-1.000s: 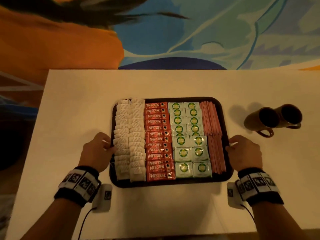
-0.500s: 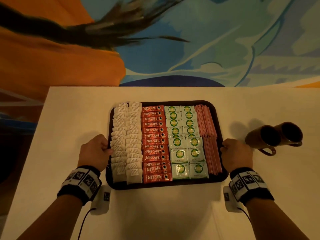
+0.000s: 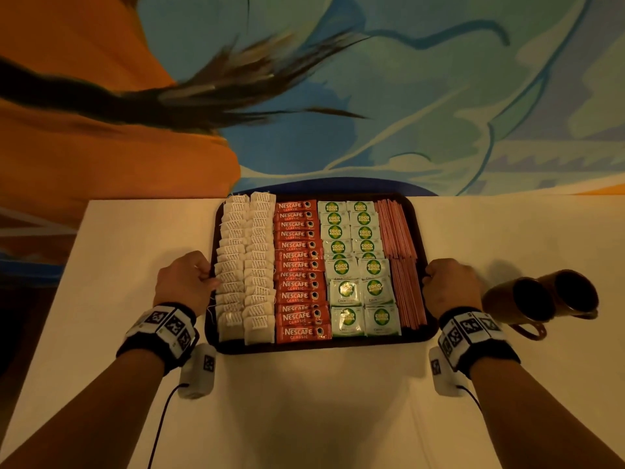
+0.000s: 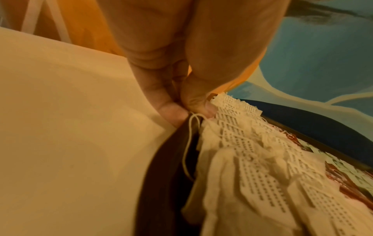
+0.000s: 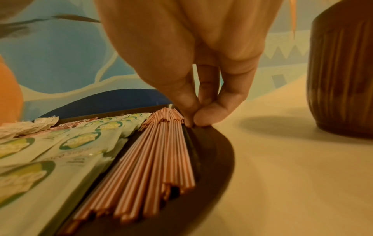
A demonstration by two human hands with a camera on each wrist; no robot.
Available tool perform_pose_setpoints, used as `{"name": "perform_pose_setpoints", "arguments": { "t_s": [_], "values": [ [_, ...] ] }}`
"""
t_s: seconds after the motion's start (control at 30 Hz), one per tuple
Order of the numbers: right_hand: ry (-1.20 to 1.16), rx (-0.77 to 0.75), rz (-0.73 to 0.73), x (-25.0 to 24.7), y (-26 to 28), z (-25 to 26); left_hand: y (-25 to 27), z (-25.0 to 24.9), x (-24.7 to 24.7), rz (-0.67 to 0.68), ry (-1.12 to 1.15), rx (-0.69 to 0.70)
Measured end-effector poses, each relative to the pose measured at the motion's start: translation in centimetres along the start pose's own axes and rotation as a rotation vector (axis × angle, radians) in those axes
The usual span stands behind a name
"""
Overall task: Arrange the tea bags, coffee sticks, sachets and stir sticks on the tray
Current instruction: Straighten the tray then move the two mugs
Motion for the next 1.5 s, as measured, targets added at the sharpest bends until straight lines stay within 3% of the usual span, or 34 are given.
{"name": "perform_pose_setpoints", "arguments": {
  "t_s": [0.67, 0.87, 1.0, 1.1, 1.2, 1.3, 1.4, 1.5],
  "values": [
    [0.075, 0.015, -0.011, -0.2, 0.5, 0.2, 0.3, -0.2, 0.2, -0.026, -0.005, 0.031],
    [0.010, -0.053, 0.033, -0.7, 2.0, -0.5, 1.5, 0.0, -0.3, 0.045, -0.073, 0.042],
    [-0.209, -0.084, -0.062, -1.0, 4.7, -2.6, 2.4, -1.2, -1.3, -0.068, -0.163, 0.078],
    [-0.376, -0.108, -0.179, -1.9, 7.7, -5.5, 4.5, -6.0, -1.4, -0.153, -0.093, 0.259],
    [-0.492, -0.108, -0.274, -3.6, 10.3, -8.9, 6.6, -13.4, 0.7, -0.104, -0.013, 0.432],
    [-0.535, -0.047, -0.385, -5.4, 10.6, -13.0, 8.5, -20.8, 5.6, 0.067, -0.084, 0.568],
    [-0.430, -0.006, -0.482, -6.6, 9.6, -16.5, 10.7, -26.8, 12.1, 0.278, -0.162, 0.685],
    [-0.372, 0.037, -0.495, -7.4, 8.1, -19.1, 12.4, -31.3, 18.5, 0.458, -0.269, 0.758]
  ]
}}
Point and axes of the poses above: each hand's wrist, its own y-axis away from the middle knuckle, its own x-axis out of the palm, z = x × y, the point moved 4 cm from there along -y, towards the middle knuckle, and after that the axes turned 15 degrees about z, right-handed, at the moved point
